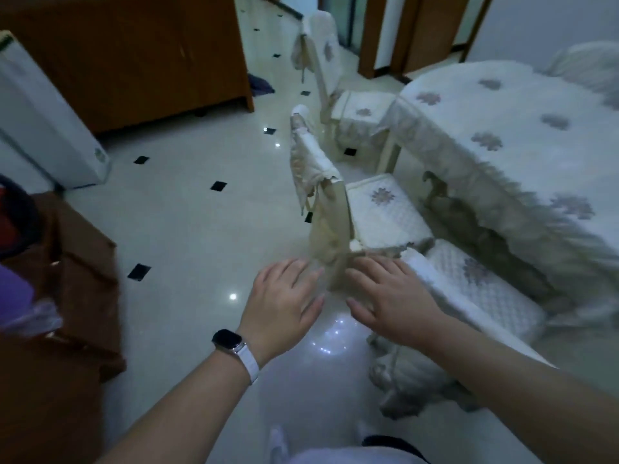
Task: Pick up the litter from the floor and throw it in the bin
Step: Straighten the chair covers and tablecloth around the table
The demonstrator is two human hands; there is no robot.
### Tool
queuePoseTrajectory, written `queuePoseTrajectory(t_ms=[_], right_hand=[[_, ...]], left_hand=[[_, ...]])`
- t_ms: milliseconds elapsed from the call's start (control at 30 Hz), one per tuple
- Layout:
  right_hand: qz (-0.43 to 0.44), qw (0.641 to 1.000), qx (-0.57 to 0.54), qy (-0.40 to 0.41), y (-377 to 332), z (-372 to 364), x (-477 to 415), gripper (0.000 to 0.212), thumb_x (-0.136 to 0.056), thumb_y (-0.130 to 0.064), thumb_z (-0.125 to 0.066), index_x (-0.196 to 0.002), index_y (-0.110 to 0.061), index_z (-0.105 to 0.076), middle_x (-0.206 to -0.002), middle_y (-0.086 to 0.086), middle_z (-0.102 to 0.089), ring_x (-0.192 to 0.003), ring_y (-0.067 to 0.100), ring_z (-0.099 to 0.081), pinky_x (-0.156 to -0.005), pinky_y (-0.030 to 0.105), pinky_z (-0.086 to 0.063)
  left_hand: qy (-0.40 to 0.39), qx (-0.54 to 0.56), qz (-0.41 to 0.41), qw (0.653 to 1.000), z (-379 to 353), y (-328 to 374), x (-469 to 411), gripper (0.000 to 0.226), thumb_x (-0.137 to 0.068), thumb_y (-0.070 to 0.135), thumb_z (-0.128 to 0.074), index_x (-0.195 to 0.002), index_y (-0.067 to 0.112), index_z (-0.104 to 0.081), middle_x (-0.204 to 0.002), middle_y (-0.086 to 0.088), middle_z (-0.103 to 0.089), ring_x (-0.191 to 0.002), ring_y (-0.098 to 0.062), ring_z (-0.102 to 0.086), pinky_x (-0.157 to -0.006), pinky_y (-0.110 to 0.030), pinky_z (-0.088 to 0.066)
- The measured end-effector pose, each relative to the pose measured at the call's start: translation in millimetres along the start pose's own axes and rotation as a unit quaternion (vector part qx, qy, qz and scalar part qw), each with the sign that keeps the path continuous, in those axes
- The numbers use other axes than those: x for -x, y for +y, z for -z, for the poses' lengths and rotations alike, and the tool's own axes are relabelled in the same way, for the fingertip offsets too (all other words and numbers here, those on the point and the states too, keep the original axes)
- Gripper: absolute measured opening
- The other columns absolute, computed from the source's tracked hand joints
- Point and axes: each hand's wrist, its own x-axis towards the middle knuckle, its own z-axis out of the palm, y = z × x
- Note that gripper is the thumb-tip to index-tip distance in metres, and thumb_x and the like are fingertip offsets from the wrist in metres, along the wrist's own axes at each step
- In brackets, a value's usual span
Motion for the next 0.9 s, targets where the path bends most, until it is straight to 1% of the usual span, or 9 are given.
queuePoseTrajectory(t_ms=[100, 233, 367, 500, 633, 767, 900], right_hand=[[-0.083, 0.996, 0.017, 0.011, -9.1, 3.4, 20.3, 0.049, -0.089, -0.05, -0.049, -0.118, -0.016, -0.067, -0.123, 0.007, -0.064, -0.112, 0.029, -0.059, -0.093, 0.041, -0.046], [-0.187, 0.981, 0.05, 0.014, -15.7, 14.3, 56.6, 0.049, -0.088, -0.05, -0.048, -0.118, -0.017, -0.068, -0.126, 0.007, -0.063, -0.113, 0.029, -0.059, -0.09, 0.04, -0.048], [-0.27, 0.959, 0.078, 0.03, -12.1, 28.0, 100.0, 0.046, -0.085, -0.048, -0.051, -0.115, -0.016, -0.067, -0.121, 0.008, -0.064, -0.105, 0.031, -0.06, -0.086, 0.041, -0.047], [-0.353, 0.929, 0.103, 0.047, -3.8, 34.8, 139.7, 0.046, -0.086, -0.046, -0.052, -0.113, -0.012, -0.067, -0.12, 0.01, -0.064, -0.106, 0.03, -0.059, -0.087, 0.038, -0.039], [-0.403, 0.909, 0.094, 0.053, 6.8, 35.4, 174.8, 0.046, -0.088, -0.048, -0.048, -0.113, -0.013, -0.066, -0.121, 0.01, -0.063, -0.107, 0.031, -0.059, -0.088, 0.041, -0.044], [-0.439, 0.892, 0.081, 0.067, 26.4, 28.7, 201.6, 0.049, -0.086, -0.048, -0.048, -0.114, -0.012, -0.066, -0.118, 0.011, -0.064, -0.105, 0.032, -0.061, -0.087, 0.044, -0.047], [-0.46, 0.884, 0.062, 0.056, 53.5, 15.0, 219.4, 0.052, -0.086, -0.05, -0.046, -0.116, -0.012, -0.066, -0.119, 0.011, -0.065, -0.104, 0.032, -0.062, -0.087, 0.045, -0.049]], left_hand=[[-0.013, 0.037, -0.051, 0.998, -13.0, -7.6, -10.8, 0.041, -0.093, 0.042, -0.051, -0.122, 0.017, -0.066, -0.126, -0.008, -0.063, -0.115, -0.031, -0.058, -0.096, -0.044, -0.044], [-0.045, 0.084, -0.122, 0.988, -29.5, 0.2, -24.9, 0.042, -0.093, 0.044, -0.049, -0.121, 0.019, -0.067, -0.127, -0.006, -0.063, -0.119, -0.028, -0.056, -0.097, -0.039, -0.036], [-0.085, 0.141, -0.173, 0.971, -41.2, 24.4, -40.3, 0.043, -0.094, 0.045, -0.048, -0.125, 0.021, -0.064, -0.13, -0.005, -0.062, -0.122, -0.027, -0.054, -0.099, -0.042, -0.042], [-0.115, 0.169, -0.234, 0.951, -56.2, 56.2, -61.1, 0.045, -0.094, 0.045, -0.046, -0.127, 0.02, -0.063, -0.131, -0.007, -0.061, -0.122, -0.03, -0.054, -0.1, -0.045, -0.043], [-0.132, 0.167, -0.262, 0.941, -67.7, 92.3, -78.0, 0.048, -0.093, 0.047, -0.045, -0.127, 0.018, -0.063, -0.132, -0.008, -0.061, -0.121, -0.029, -0.054, -0.101, -0.046, -0.043], [-0.16, 0.164, -0.285, 0.931, -84.0, 120.9, -89.0, 0.047, -0.092, 0.047, -0.046, -0.125, 0.019, -0.063, -0.131, -0.007, -0.061, -0.119, -0.028, -0.055, -0.099, -0.043, -0.041], [-0.171, 0.168, -0.27, 0.933, -102.8, 141.8, -101.7, 0.05, -0.092, 0.046, -0.047, -0.131, 0.018, -0.059, -0.133, -0.007, -0.059, -0.12, -0.028, -0.055, -0.096, -0.044, -0.044]])
